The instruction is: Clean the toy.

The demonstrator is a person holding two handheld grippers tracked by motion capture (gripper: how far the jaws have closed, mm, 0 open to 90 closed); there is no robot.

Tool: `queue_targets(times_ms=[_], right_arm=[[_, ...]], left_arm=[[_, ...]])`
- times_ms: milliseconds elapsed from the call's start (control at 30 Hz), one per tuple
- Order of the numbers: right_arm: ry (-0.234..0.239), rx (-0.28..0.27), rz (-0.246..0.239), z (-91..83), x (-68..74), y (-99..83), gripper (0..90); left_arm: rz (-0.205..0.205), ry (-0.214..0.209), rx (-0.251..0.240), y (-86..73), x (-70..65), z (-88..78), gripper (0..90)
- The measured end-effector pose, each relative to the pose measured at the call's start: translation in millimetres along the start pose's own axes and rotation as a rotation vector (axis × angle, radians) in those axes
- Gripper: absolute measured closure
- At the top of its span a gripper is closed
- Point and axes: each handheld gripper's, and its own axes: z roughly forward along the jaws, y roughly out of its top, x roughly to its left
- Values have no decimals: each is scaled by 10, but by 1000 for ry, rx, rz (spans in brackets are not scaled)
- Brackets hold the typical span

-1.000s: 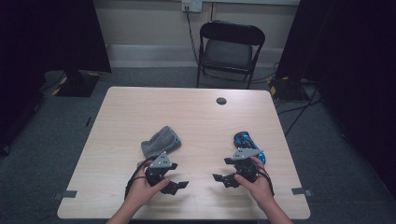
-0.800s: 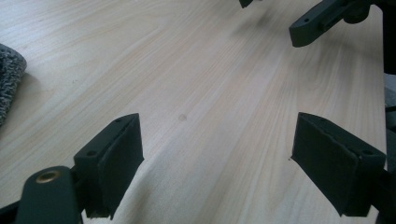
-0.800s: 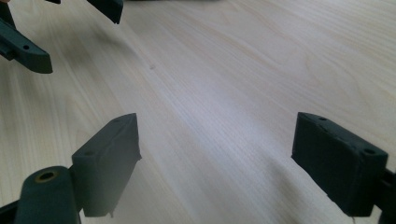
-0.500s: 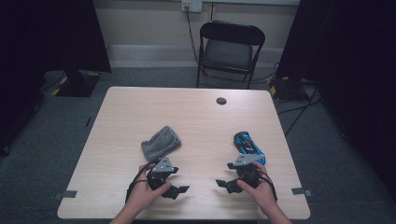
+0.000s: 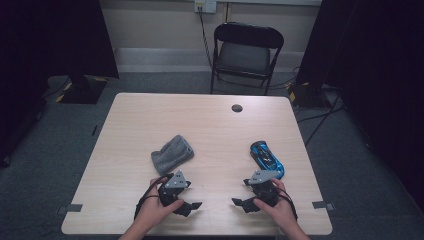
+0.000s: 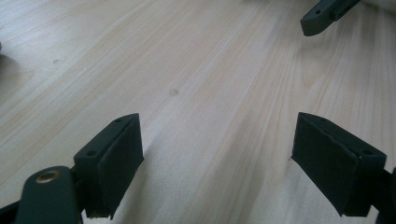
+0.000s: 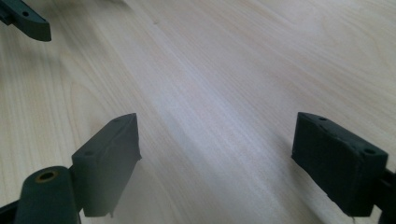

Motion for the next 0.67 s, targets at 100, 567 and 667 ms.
queue_targets(times_ms=[100,567,667], right_arm=[[-8,7,-12,15,-2,-38,147],[-54,3,-68,15,-2,-80,142],[-54,3,-68,15,-2,-80,141]], left_arm=[[11,1,4,-10,-6,10,160],[99,38,38,-69,-16,55,156],[96,47,36,-71,-27,59,152]])
